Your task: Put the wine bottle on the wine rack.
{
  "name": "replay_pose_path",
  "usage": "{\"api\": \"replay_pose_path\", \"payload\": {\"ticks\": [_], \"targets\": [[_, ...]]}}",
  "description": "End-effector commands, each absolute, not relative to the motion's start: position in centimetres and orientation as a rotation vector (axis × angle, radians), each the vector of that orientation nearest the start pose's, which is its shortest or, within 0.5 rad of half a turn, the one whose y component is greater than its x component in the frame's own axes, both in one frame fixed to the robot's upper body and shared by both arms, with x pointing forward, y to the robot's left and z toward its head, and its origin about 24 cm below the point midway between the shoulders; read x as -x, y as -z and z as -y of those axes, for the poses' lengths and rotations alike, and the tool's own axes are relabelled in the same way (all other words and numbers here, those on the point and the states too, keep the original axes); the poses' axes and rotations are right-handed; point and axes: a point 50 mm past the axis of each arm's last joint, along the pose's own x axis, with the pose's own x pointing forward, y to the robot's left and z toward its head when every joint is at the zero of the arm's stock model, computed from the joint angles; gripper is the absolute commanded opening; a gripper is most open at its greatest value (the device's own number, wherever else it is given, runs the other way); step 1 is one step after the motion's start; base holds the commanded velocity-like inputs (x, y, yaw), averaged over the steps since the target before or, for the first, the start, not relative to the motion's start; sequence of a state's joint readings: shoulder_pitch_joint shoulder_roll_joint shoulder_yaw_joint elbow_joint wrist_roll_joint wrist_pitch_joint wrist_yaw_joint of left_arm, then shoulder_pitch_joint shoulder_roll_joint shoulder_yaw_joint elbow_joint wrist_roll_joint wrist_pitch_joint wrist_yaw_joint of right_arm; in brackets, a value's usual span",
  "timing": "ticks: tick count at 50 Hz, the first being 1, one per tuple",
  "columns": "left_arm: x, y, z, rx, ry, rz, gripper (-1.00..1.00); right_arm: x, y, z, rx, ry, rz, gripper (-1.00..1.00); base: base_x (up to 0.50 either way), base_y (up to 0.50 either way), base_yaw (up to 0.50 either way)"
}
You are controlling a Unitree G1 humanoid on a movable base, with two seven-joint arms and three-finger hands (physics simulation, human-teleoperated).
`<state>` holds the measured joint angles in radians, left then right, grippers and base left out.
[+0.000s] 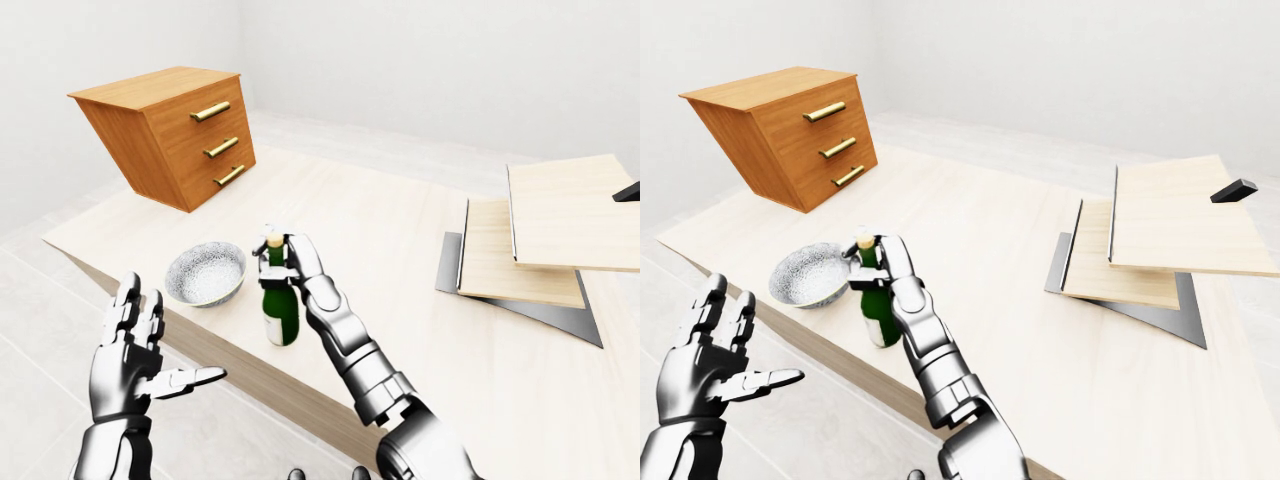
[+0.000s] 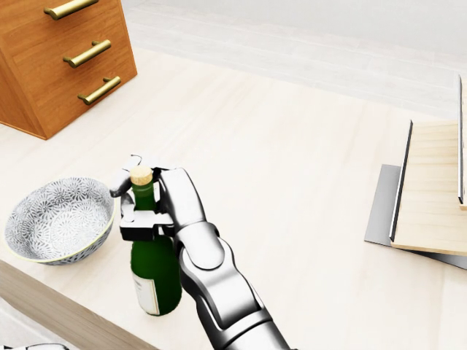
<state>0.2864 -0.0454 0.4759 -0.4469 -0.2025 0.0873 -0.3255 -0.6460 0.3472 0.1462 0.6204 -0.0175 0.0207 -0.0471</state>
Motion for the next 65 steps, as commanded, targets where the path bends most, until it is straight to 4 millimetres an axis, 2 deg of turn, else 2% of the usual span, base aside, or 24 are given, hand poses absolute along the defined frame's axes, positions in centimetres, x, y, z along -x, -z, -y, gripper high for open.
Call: {"api": "replay_pose_path", "payload": {"ticks": [1, 13, 29, 38, 46, 50, 59, 65], "targets": [[-16.8, -8.2, -25.0, 0.054, -0.193, 0.134, 1.00, -32.5, -9.6, -3.3, -0.113, -0.408, -0.017, -1.00, 0.00, 0.00, 0.00], [-16.8, -8.1, -24.9, 0.054, -0.191, 0.133, 1.00, -32.5, -9.6, -2.9, -0.116, -0.403, -0.010, -1.00, 0.00, 0.00, 0.00], [-16.9, -7.8, -24.9, 0.062, -0.190, 0.122, 1.00, -32.1, -10.7, -1.9, -0.130, -0.390, 0.024, -1.00, 0.00, 0.00, 0.00], [-17.0, -7.5, -24.8, 0.064, -0.186, 0.107, 1.00, -32.0, -13.0, -0.6, -0.148, -0.357, 0.134, -1.00, 0.00, 0.00, 0.00], [-17.1, -8.2, -24.5, 0.049, -0.182, 0.135, 1.00, -31.8, -17.4, 1.3, -0.181, -0.315, 0.320, -1.00, 0.00, 0.00, 0.00], [-17.2, -8.3, -24.4, 0.046, -0.179, 0.139, 1.00, -31.7, -18.9, 2.1, -0.196, -0.296, 0.386, -1.00, 0.00, 0.00, 0.00], [-17.2, -8.6, -24.3, 0.041, -0.177, 0.149, 1.00, -31.5, -20.8, 3.6, -0.246, -0.270, 0.463, -1.00, 0.00, 0.00, 0.00], [-17.3, -8.3, -24.3, 0.047, -0.176, 0.136, 1.00, -32.2, -22.0, 5.0, -0.257, -0.239, 0.497, -1.00, 0.00, 0.00, 0.00]]}}
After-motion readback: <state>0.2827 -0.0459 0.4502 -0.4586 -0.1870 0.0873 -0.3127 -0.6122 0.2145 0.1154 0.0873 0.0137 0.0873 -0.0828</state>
